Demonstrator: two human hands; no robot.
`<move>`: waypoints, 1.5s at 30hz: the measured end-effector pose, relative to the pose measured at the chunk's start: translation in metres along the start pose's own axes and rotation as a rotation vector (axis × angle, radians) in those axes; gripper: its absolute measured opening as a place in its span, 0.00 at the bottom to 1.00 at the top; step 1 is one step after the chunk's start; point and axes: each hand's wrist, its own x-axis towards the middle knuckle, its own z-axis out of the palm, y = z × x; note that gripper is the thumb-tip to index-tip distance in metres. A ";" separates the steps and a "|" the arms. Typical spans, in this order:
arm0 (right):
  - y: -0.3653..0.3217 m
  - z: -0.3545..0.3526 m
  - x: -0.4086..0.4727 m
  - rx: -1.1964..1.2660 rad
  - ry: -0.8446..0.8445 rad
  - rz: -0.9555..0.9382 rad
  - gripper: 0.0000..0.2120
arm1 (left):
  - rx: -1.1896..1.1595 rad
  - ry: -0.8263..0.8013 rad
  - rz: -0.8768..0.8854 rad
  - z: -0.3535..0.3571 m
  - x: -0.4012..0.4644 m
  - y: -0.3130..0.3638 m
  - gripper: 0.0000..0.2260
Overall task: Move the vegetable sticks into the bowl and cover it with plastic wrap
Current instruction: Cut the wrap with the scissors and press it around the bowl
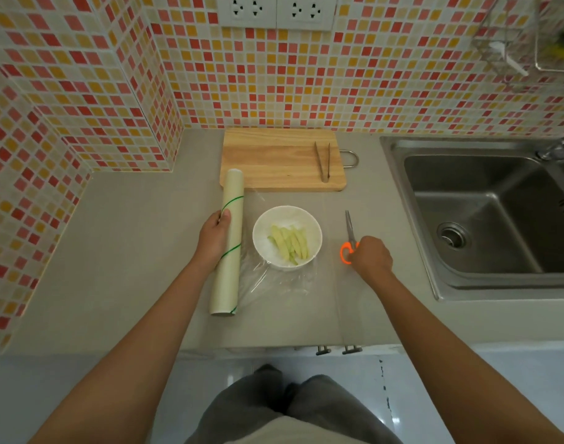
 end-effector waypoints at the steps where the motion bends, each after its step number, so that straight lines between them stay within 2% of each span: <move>1: 0.000 -0.001 0.000 -0.005 -0.007 0.006 0.13 | 0.009 0.007 0.006 0.000 -0.001 0.001 0.13; 9: 0.011 0.001 0.001 0.079 -0.118 0.022 0.13 | 0.006 0.057 -0.016 -0.004 -0.013 0.008 0.13; 12: 0.014 0.002 -0.003 0.127 -0.125 0.028 0.15 | 0.001 0.055 -0.010 -0.005 -0.015 0.012 0.13; 15: 0.004 -0.001 -0.021 0.317 -0.151 0.029 0.19 | 0.030 0.071 0.002 -0.006 -0.014 0.016 0.14; 19: -0.014 -0.010 -0.077 0.783 -0.441 0.063 0.09 | 0.062 0.062 0.002 -0.007 -0.011 0.014 0.17; 21: -0.016 -0.007 -0.112 0.911 -0.610 0.022 0.06 | 0.061 0.057 -0.001 -0.007 -0.011 0.013 0.17; 25: -0.011 0.007 -0.165 0.844 -0.864 -0.034 0.14 | 0.024 0.040 -0.007 -0.007 -0.010 0.013 0.18; 30: -0.006 0.014 -0.191 0.737 -0.965 0.033 0.26 | 0.012 0.024 -0.022 -0.006 -0.009 0.017 0.16; 35: -0.009 0.022 -0.206 0.683 -1.075 0.023 0.34 | 0.004 0.022 -0.020 -0.006 -0.008 0.019 0.18; 38: -0.027 0.028 -0.207 0.699 -1.094 -0.005 0.32 | 0.019 0.017 -0.017 -0.007 -0.008 0.018 0.19; 45: -0.065 0.044 -0.196 0.840 -0.995 0.008 0.29 | 0.026 0.022 -0.036 -0.009 -0.011 0.017 0.18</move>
